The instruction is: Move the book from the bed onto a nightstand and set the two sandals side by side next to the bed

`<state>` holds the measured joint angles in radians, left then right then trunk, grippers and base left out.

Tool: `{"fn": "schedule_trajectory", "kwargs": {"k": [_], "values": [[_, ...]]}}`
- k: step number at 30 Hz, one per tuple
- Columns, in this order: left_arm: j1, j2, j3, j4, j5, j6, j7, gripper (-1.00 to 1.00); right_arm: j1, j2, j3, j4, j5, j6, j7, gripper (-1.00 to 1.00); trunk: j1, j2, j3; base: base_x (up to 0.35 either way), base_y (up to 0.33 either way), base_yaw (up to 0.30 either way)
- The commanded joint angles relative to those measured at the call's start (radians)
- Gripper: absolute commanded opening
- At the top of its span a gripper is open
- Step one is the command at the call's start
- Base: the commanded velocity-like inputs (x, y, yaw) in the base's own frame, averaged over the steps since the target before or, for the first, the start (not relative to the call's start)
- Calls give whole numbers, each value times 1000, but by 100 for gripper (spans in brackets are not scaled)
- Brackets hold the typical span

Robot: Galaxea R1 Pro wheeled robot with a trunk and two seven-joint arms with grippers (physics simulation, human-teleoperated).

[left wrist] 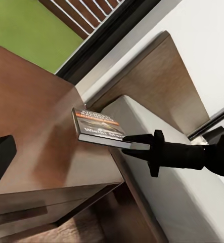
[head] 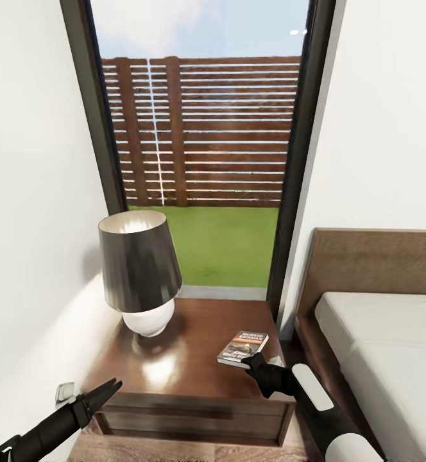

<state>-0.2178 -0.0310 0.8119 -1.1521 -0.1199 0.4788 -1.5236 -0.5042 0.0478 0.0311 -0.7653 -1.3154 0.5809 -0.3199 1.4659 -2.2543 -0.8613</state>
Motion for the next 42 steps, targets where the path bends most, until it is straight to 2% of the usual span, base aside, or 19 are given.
{"fn": "schedule_trajectory", "kwargs": {"k": [1,8,36,42], "values": [[-2,-1,4,-1,-10,11,-9,100,-1,0,1,-2,-13,-1,-10,-100,4,-8,-4,0,0,0],[-2,-1,4,-1,-10,11,-8,100,-1,0,1,-2,-13,-1,-9,-100,31,-57,-26,0,0,0],[-2,-1,3,-1,-10,9,-6,100,-1,0,1,-2,-13,-1,-9,-100,31,-57,-26,0,0,0],[-2,-1,3,-1,-10,9,-6,100,-1,0,1,-2,-13,-1,-9,-100,54,-99,-45,0,0,0]]}}
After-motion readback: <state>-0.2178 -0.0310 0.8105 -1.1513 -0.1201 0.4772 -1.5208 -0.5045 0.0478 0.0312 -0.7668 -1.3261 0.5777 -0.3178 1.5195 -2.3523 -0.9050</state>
